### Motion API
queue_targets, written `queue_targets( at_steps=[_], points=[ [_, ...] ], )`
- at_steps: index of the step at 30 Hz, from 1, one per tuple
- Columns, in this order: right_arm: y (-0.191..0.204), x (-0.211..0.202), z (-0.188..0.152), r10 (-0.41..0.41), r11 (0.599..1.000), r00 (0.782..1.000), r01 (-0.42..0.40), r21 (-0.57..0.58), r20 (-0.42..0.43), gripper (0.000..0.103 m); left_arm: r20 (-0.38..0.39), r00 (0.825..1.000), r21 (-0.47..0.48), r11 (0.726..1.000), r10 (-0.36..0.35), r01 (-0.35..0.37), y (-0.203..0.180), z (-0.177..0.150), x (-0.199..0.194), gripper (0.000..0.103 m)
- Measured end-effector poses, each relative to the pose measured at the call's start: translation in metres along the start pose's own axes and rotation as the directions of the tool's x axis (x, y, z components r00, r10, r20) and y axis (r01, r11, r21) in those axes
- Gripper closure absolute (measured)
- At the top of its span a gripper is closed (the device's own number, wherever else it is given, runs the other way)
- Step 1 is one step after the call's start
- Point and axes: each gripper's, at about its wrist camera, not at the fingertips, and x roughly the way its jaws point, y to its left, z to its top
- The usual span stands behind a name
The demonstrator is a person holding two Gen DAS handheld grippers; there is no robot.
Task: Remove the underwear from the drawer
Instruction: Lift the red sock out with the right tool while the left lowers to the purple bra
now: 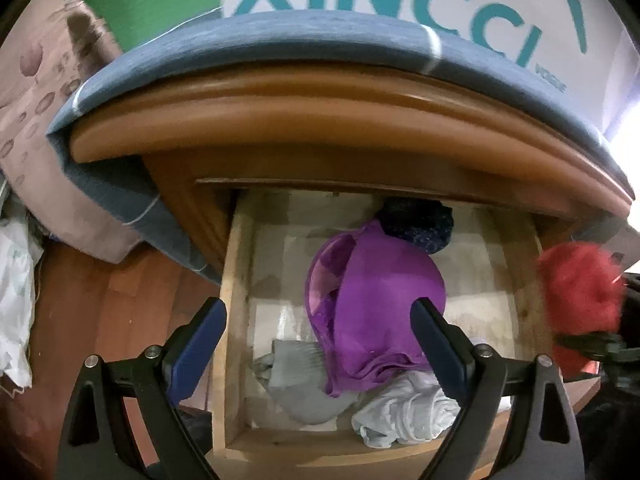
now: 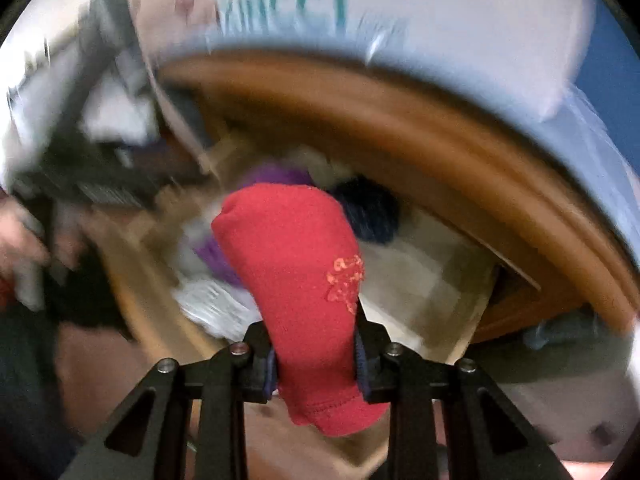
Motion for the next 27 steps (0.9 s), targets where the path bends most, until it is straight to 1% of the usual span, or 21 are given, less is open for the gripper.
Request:
queue_targets(
  at_steps=[2,3,6,8,9,10,13,14,15,18,22,23,24,25,26,27],
  points=[
    [-0.006,-0.021,-0.009,0.029,0.997,0.992,-0.037,0.067,0.12,0.074,-0.002,1.0,0.026,1.0,0.01,-0.01,-0.005,0.0,0.001,0.011],
    [-0.001,-0.012,-0.005,0.04,0.994,0.986,-0.056,0.094,0.164,0.074,-0.003,1.0,0.033,0.999,0.011,-0.011,-0.008,0.0,0.002,0.011],
    [-0.008,-0.022,-0.005,0.029,0.992,0.975,-0.054,0.11,0.22,0.074,-0.03,1.0,0.054,0.999,0.0,0.002,-0.016,0.002,0.003,0.011],
    [-0.012,-0.034,-0.008,0.052,0.987,0.965,-0.088,0.131,0.257,0.074,-0.038,0.999,0.087,0.996,-0.012,0.016,-0.023,0.003,0.002,0.007],
    [-0.015,-0.035,-0.008,0.061,0.985,0.962,-0.1,0.138,0.266,0.074,-0.045,0.999,0.098,0.995,-0.013,0.017,-0.026,0.004,0.004,0.003],
    [-0.016,-0.033,-0.008,0.052,0.986,0.961,-0.093,0.14,0.271,0.074,-0.062,0.998,0.104,0.994,-0.02,0.026,-0.029,0.004,0.006,0.001],
    [-0.023,-0.035,-0.005,0.052,0.981,0.955,-0.103,0.162,0.291,0.074,-0.117,0.992,0.064,0.996,-0.055,0.062,-0.032,0.006,0.017,0.001],
    [-0.018,-0.036,-0.004,0.05,0.981,0.952,-0.103,0.163,0.301,0.074,-0.138,0.988,0.052,0.996,-0.066,0.074,-0.034,0.007,0.022,0.001],
    [-0.018,-0.039,-0.004,0.054,0.981,0.949,-0.108,0.162,0.309,0.074,-0.15,0.987,0.048,0.996,-0.062,0.07,-0.035,0.007,0.027,0.001],
    [-0.015,-0.039,-0.005,0.06,0.981,0.943,-0.117,0.158,0.328,0.074,-0.181,0.983,0.051,0.999,-0.011,0.02,-0.036,0.01,0.039,0.001],
    [-0.016,-0.043,-0.005,0.062,0.98,0.937,-0.123,0.158,0.343,0.074,-0.216,0.976,0.028,1.0,0.001,0.005,-0.03,0.014,0.055,0.001],
    [-0.017,-0.043,-0.006,0.063,0.979,0.936,-0.126,0.161,0.347,0.074,-0.22,0.976,0.037,0.999,0.006,0.002,-0.031,0.014,0.059,0.0],
    [-0.018,-0.042,-0.006,0.068,0.978,0.934,-0.131,0.16,0.349,0.074,-0.204,0.978,0.052,0.998,0.034,-0.023,-0.032,0.014,0.06,0.0],
    [-0.018,-0.042,-0.006,0.068,0.978,0.933,-0.133,0.161,0.353,0.074,-0.199,0.979,0.061,0.998,0.041,-0.029,-0.033,0.013,0.06,0.0],
    [-0.018,-0.043,-0.005,0.069,0.977,0.931,-0.135,0.163,0.357,0.074,-0.194,0.981,0.064,0.998,0.013,-0.001,-0.034,0.012,0.059,0.0],
    [-0.018,-0.042,-0.005,0.073,0.977,0.931,-0.139,0.162,0.358,0.074,-0.191,0.982,0.069,0.998,0.003,0.01,-0.034,0.011,0.059,0.0]
  ],
)
